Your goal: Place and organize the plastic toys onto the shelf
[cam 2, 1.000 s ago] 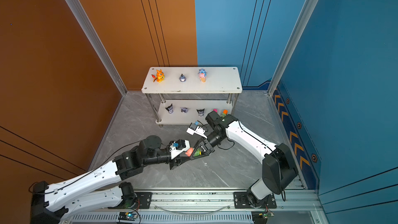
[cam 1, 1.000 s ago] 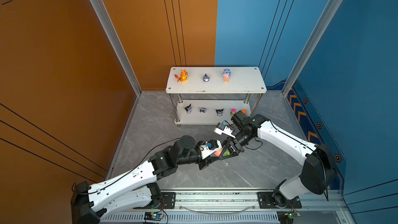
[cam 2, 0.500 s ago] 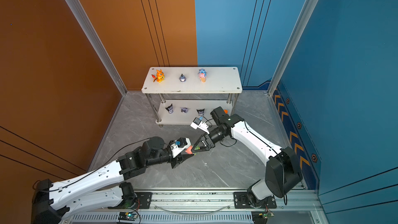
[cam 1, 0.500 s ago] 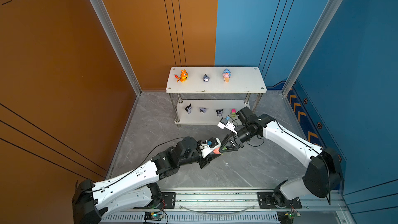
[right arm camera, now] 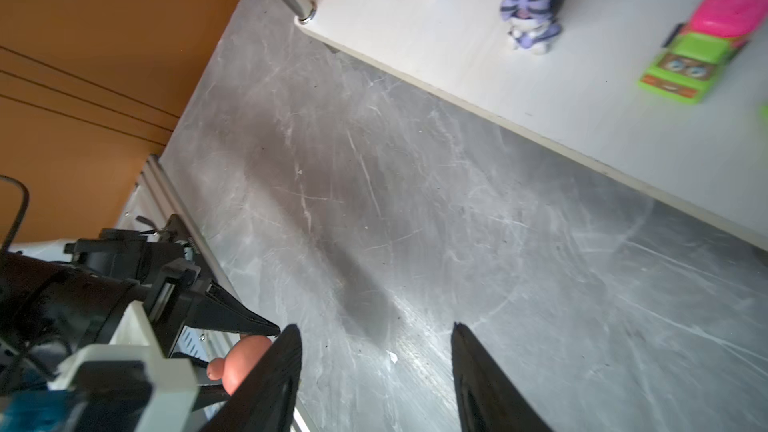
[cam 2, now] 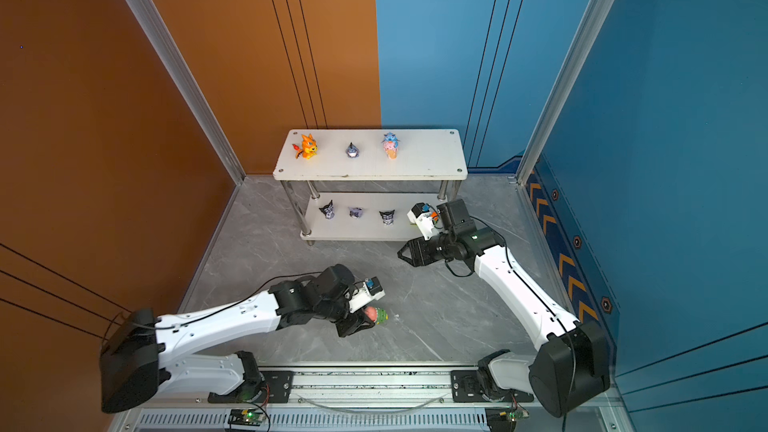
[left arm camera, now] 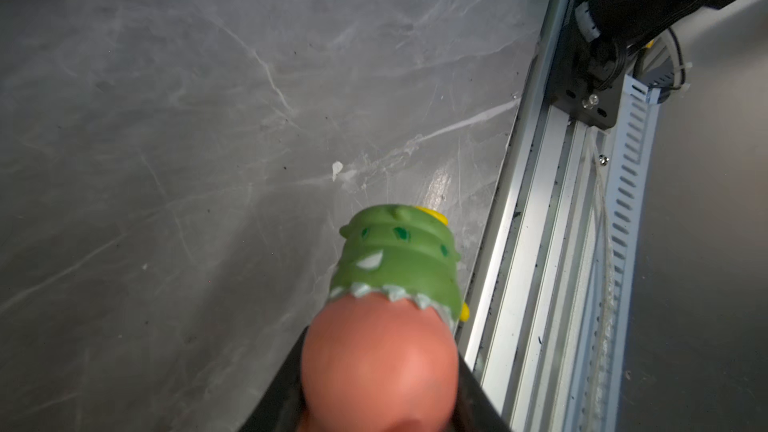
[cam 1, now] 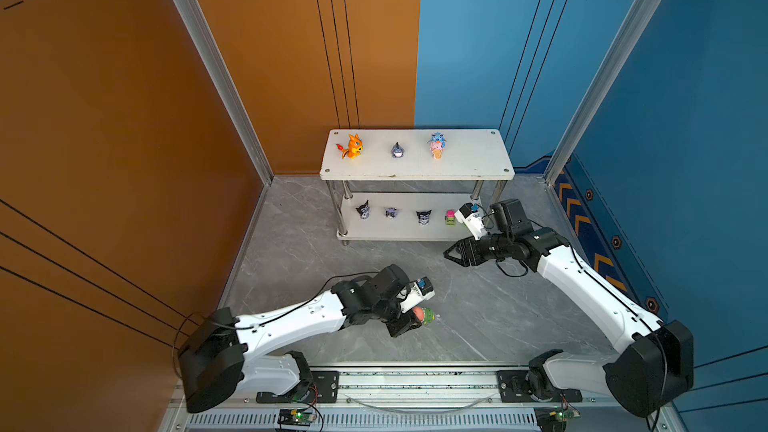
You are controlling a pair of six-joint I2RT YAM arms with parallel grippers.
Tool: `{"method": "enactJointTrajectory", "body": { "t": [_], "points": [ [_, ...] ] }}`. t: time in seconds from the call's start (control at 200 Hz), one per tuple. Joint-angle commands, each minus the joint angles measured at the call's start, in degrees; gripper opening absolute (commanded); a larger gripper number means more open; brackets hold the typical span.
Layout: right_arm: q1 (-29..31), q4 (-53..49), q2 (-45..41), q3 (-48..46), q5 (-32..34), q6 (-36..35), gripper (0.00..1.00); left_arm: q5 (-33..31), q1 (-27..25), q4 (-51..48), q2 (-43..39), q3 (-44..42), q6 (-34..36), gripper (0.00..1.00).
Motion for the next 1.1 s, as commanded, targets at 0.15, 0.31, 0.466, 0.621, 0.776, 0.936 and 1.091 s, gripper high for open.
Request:
{"method": "enactJointTrajectory", "body": {
  "t": [0.15,0.31,0.466,0.621,0.776,0.936,1.091],
  "points": [
    [0.62,-2.64,-4.95,-3.20,8.79,0.19,0.59,11.05,2.19,-15.76,14.62,11.37,-3.64,0.31],
    [2.37,-2.22,-7.01,-4.70,9.46,0.90,0.58,10.22,3.34,-22.01,23.32,20.55,-2.13,0.35],
    [3.14,-1.47,-8.48,-6.47,9.90,1.16,0.59,9.82,5.23,-27.27,29.86,27.28,-0.20,0.44],
    [3.55,-2.11,-8.44,-7.65,11.72,0.00,0.58,8.83,6.31,-29.46,33.18,31.46,0.34,0.52],
    [4.08,-2.24,-9.09,-8.45,13.77,-0.55,0.58,8.11,7.31,-29.66,33.91,32.65,0.43,0.60],
    [5.50,-2.85,-9.76,-8.63,17.91,-0.69,0.58,6.65,9.29,-29.44,32.23,32.82,0.92,0.99],
    [8.11,-5.77,-8.11,-8.06,22.89,-1.10,0.59,4.50,11.33,-27.30,26.59,30.62,1.03,0.98]
  ]
}}
